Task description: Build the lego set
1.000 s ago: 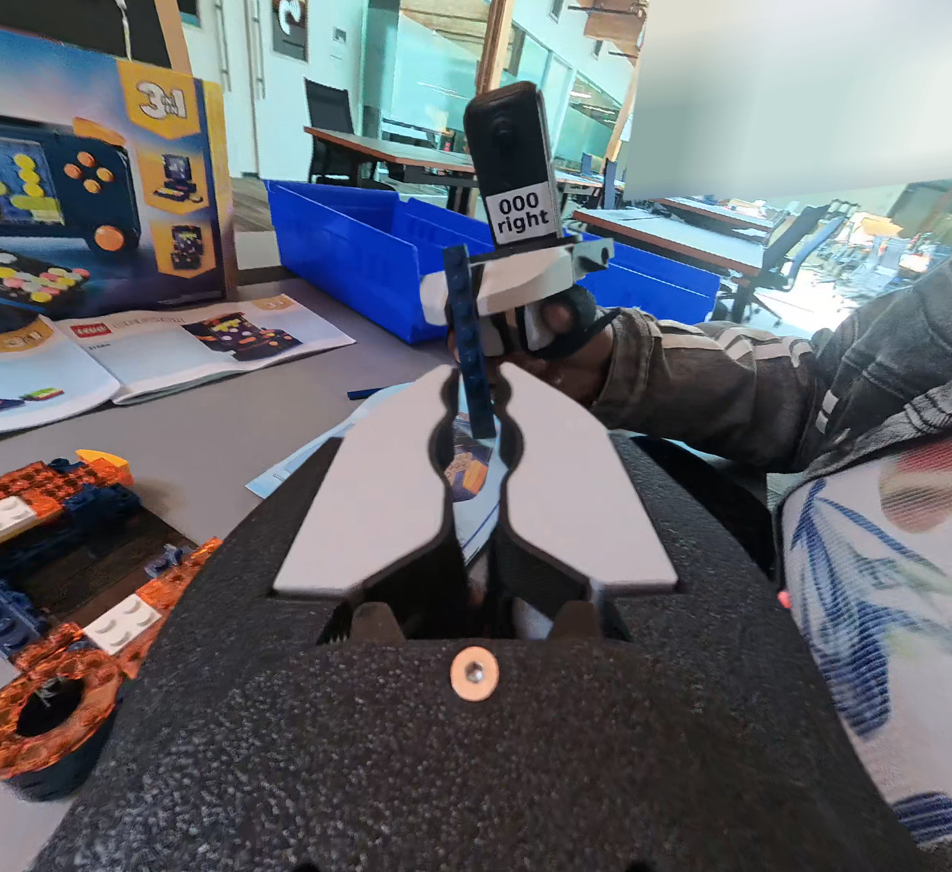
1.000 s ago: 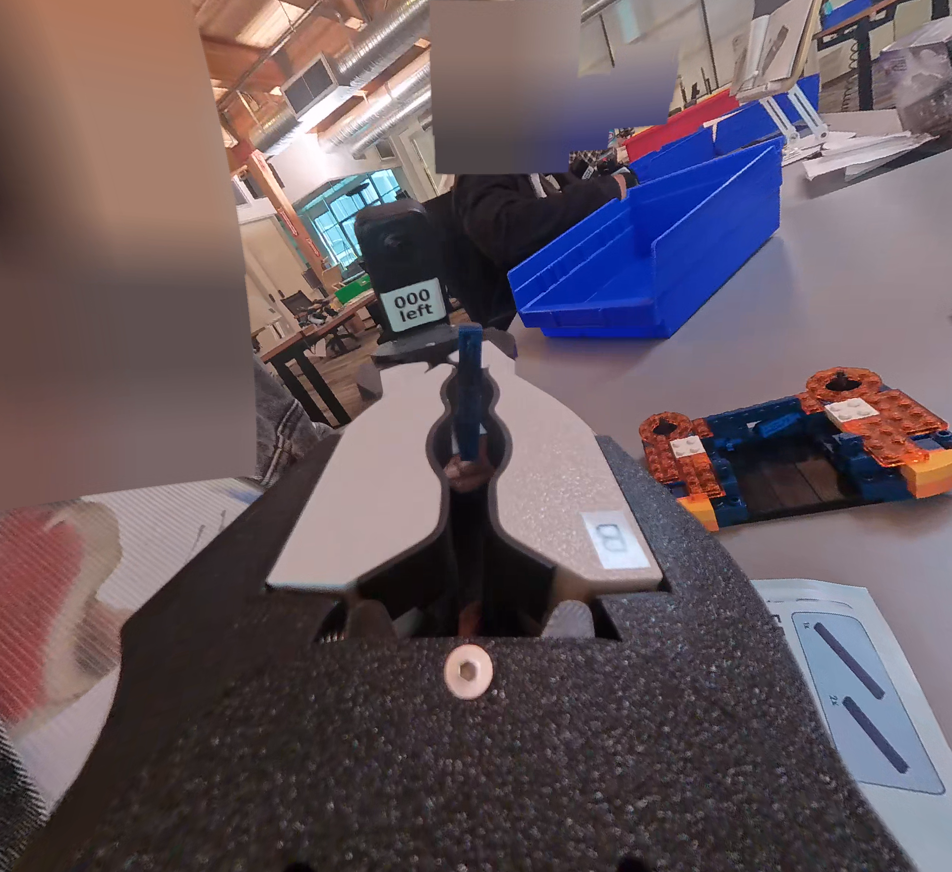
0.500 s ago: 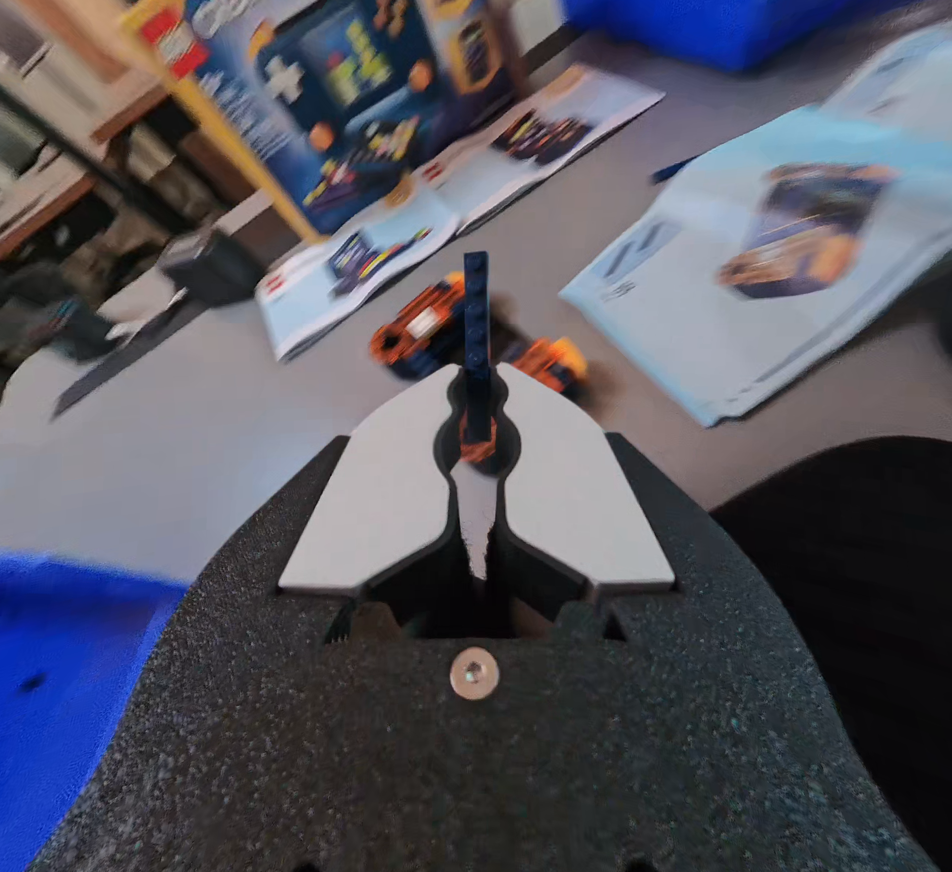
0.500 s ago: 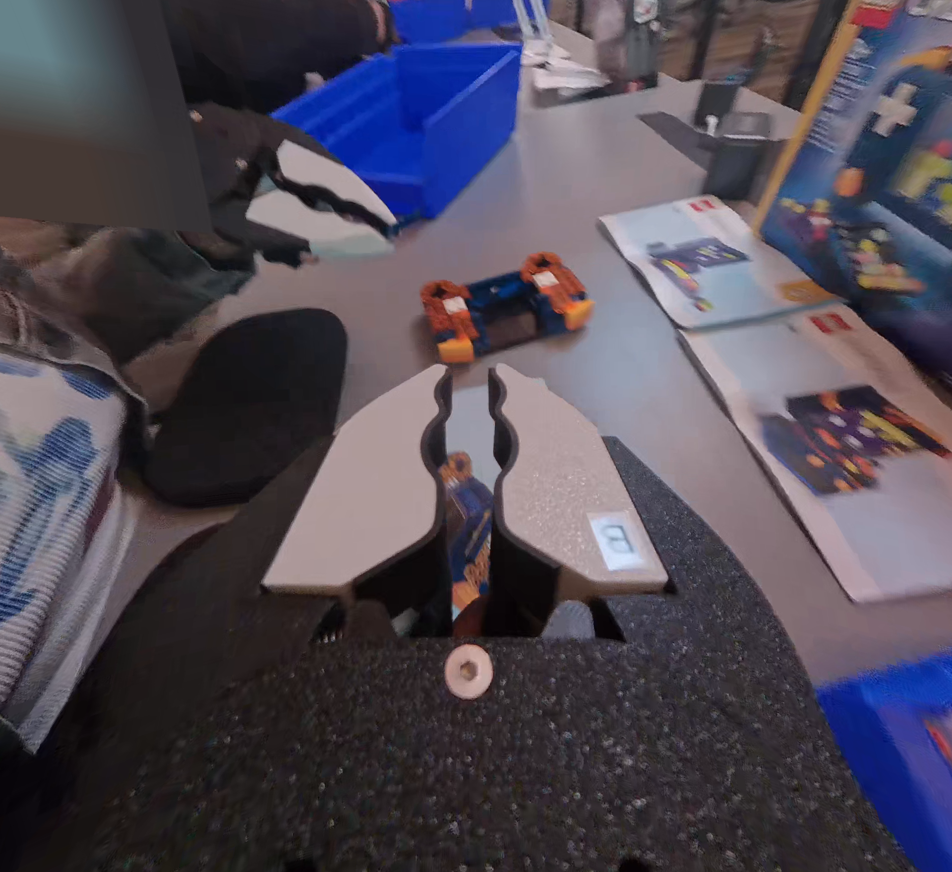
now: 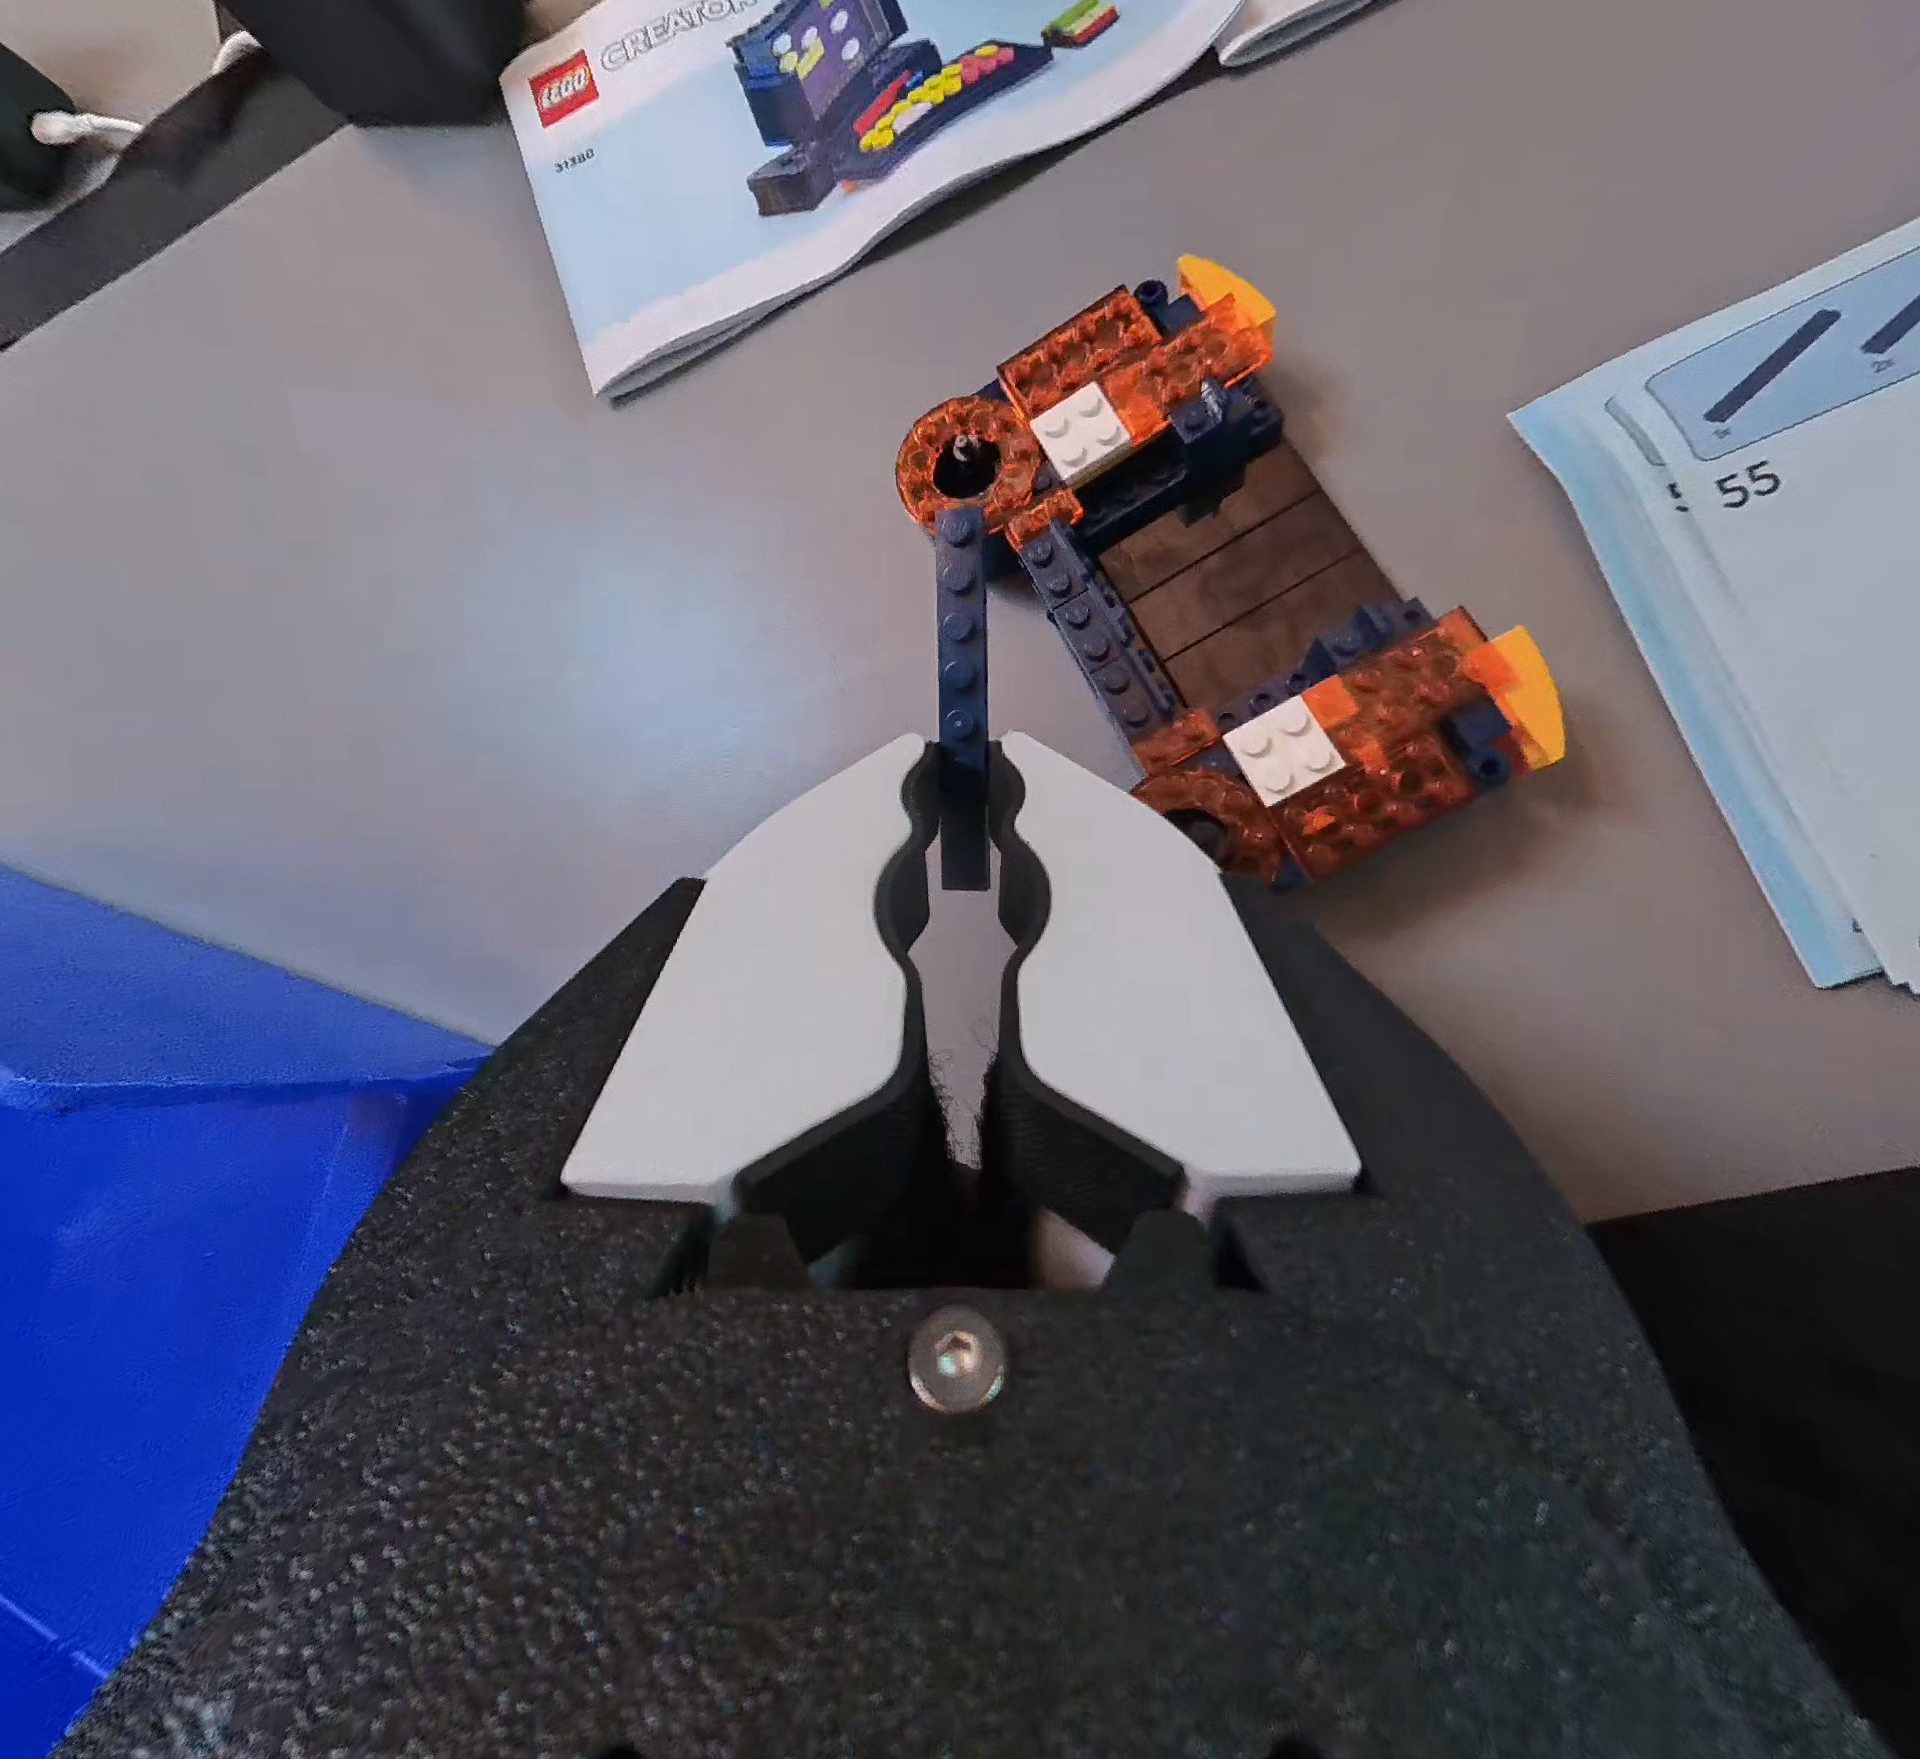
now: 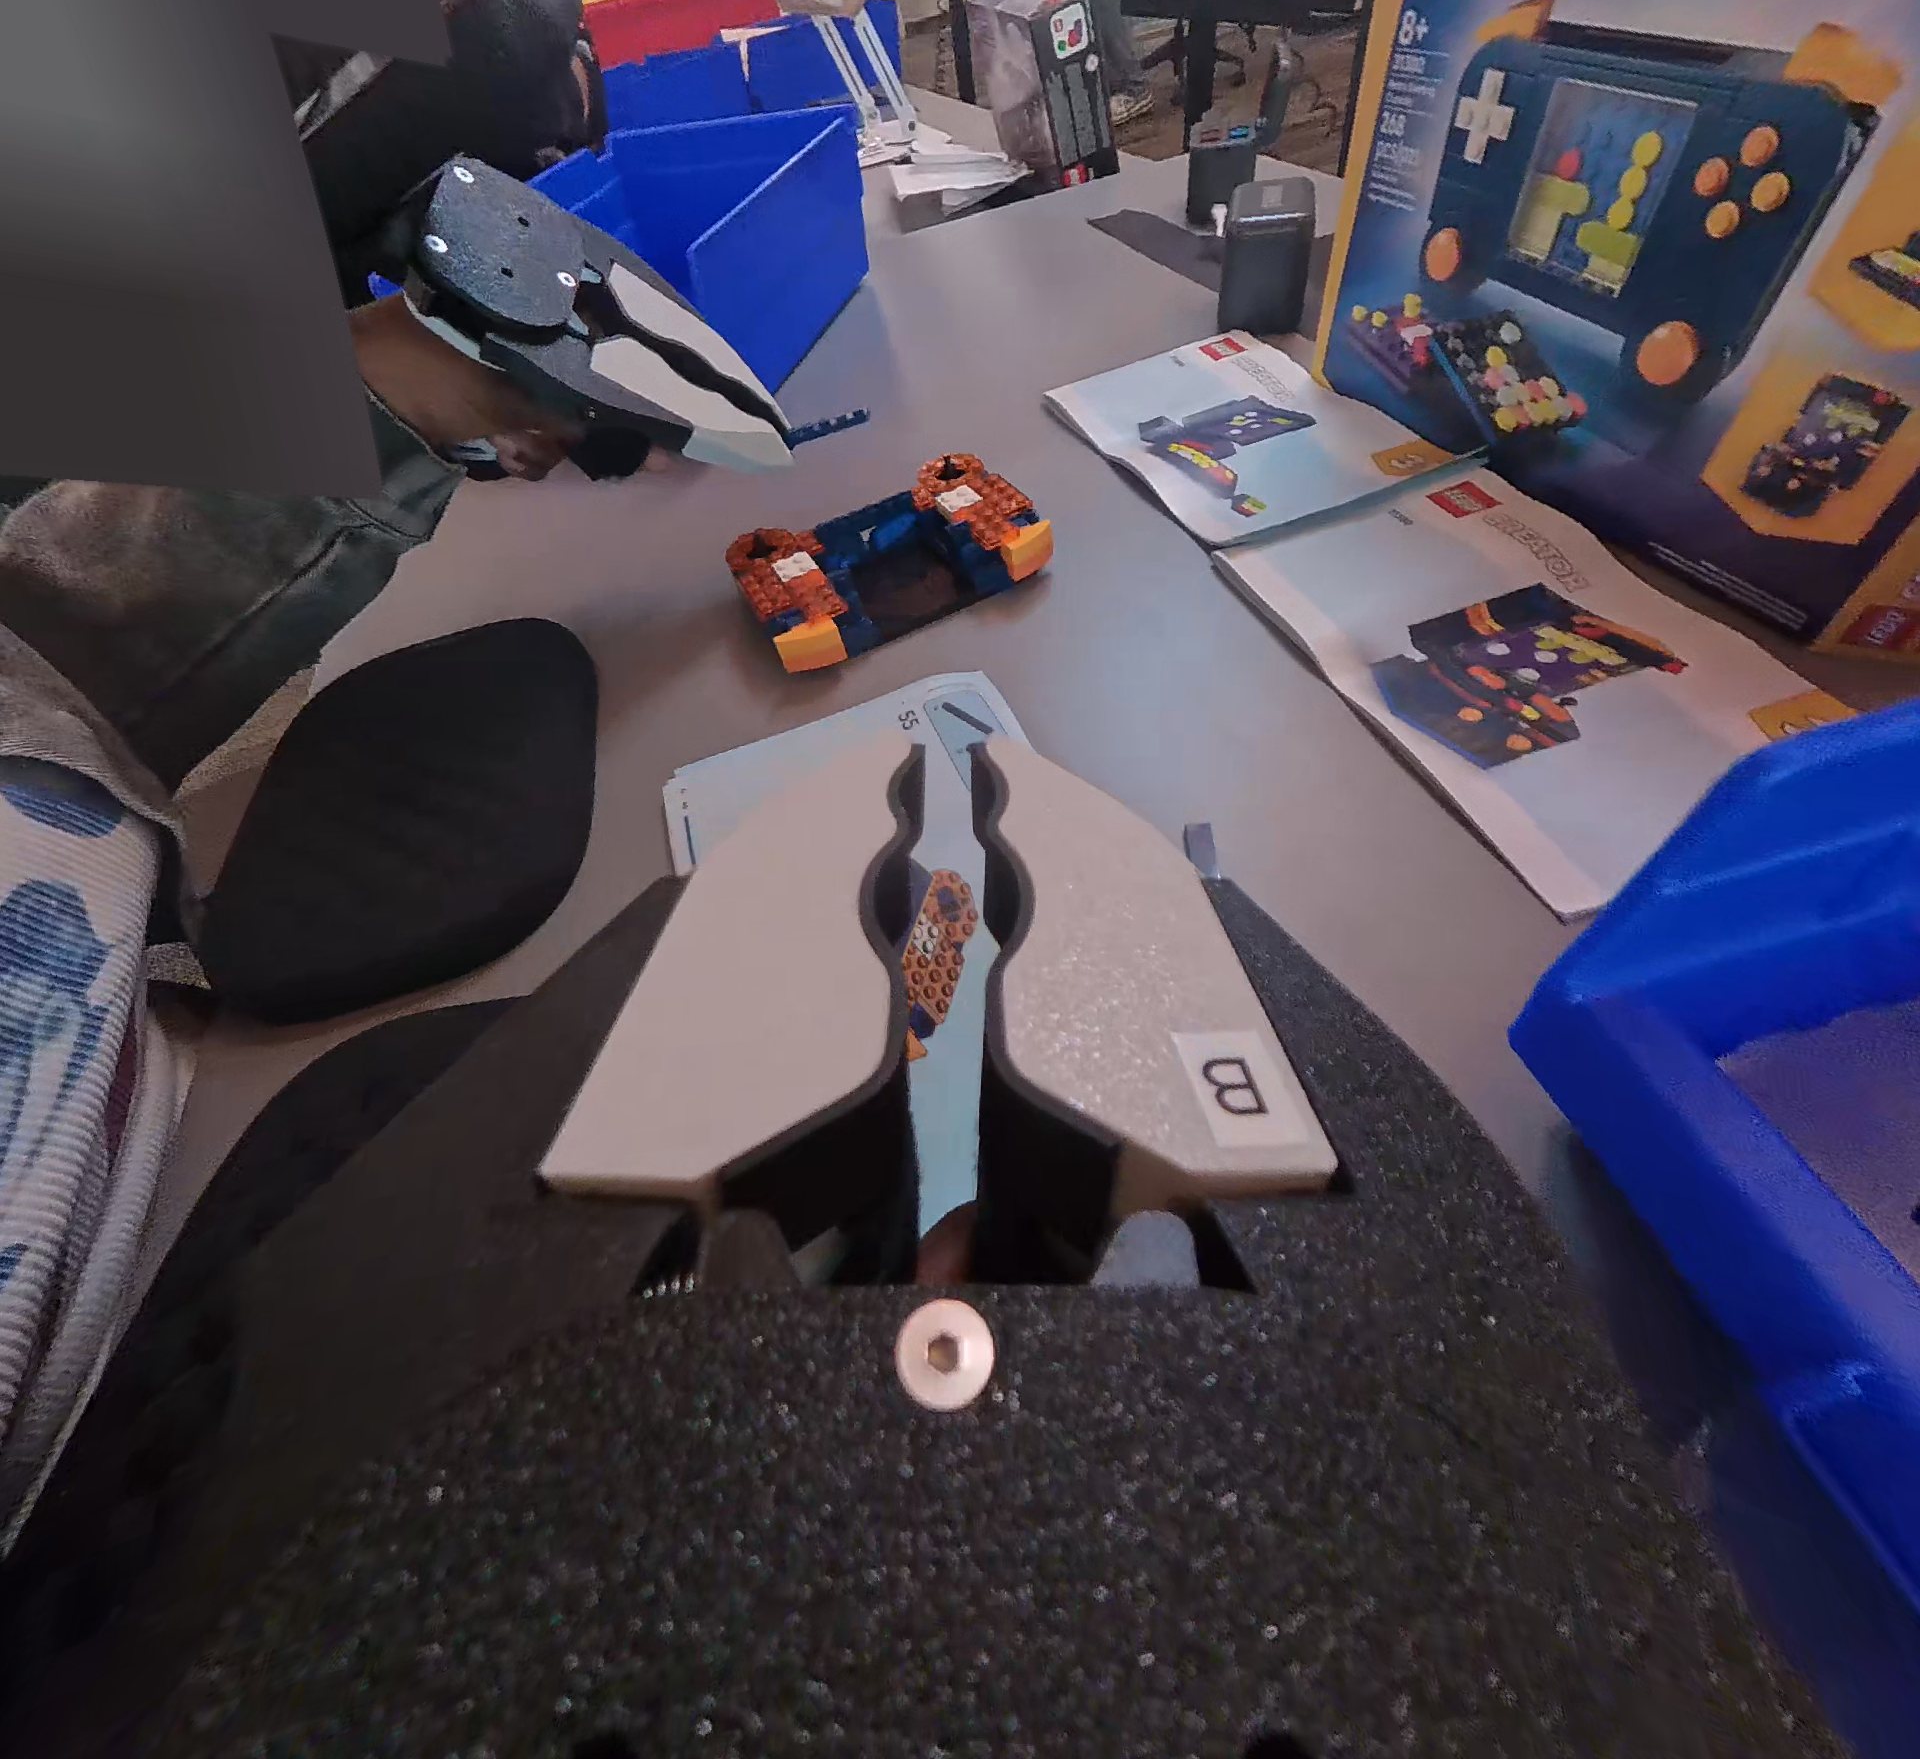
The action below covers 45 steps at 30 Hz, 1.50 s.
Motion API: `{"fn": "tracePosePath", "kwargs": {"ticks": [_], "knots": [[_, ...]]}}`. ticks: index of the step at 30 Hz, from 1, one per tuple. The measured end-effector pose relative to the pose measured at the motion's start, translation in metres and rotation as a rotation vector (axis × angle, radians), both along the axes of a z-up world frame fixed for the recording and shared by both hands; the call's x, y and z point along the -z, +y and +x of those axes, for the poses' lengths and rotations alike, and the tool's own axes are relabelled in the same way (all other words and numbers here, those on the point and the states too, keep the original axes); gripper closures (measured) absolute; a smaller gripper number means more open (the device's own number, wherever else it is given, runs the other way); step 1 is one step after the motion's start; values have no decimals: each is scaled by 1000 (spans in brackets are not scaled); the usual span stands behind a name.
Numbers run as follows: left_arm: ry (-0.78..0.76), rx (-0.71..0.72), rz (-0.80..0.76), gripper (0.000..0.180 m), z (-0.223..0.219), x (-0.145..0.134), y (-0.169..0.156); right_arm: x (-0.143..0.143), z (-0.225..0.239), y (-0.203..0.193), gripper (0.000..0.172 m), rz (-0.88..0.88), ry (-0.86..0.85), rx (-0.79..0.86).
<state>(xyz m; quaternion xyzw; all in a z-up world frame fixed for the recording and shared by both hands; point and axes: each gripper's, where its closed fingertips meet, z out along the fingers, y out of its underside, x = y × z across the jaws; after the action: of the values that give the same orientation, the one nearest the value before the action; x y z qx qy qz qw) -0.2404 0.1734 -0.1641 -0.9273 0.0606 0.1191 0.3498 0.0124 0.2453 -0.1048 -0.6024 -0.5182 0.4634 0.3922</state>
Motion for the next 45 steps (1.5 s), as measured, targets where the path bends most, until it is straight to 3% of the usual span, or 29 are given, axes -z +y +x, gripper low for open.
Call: {"fn": "tracePosePath", "kwargs": {"ticks": [15, 23, 29, 32, 34, 37, 40, 43, 45], "knots": [[59, -12, -138, 173, 8, 10, 13, 4, 17, 9, 166, -23, 19, 32], [53, -128, -189, 173, -34, 25, -3, 6, 20, 15, 166, -27, 11, 60], [34, -108, -224, 172, -33, 38, -3, 10, 25, 19, 161, 8, -47, 72], [1, -94, -224, 172, -30, 43, -3, -3, 44, 31, 156, 55, -88, 121], [-13, -90, -215, 173, -29, 44, -4, -15, 65, 46, 148, 84, -164, 164], [-11, -87, -210, 162, -30, 42, -6, -30, 111, 81, 127, 131, -428, 258], [-1, -96, -162, 155, -32, 34, -6, -50, 145, 114, 126, 155, -663, 288], [12, -122, -30, 146, -36, 11, -3, -43, 157, 147, 124, 59, -873, 236], [38, -137, 100, 147, -37, -13, 0, -21, 157, 167, 127, -66, -1021, 220]]}}
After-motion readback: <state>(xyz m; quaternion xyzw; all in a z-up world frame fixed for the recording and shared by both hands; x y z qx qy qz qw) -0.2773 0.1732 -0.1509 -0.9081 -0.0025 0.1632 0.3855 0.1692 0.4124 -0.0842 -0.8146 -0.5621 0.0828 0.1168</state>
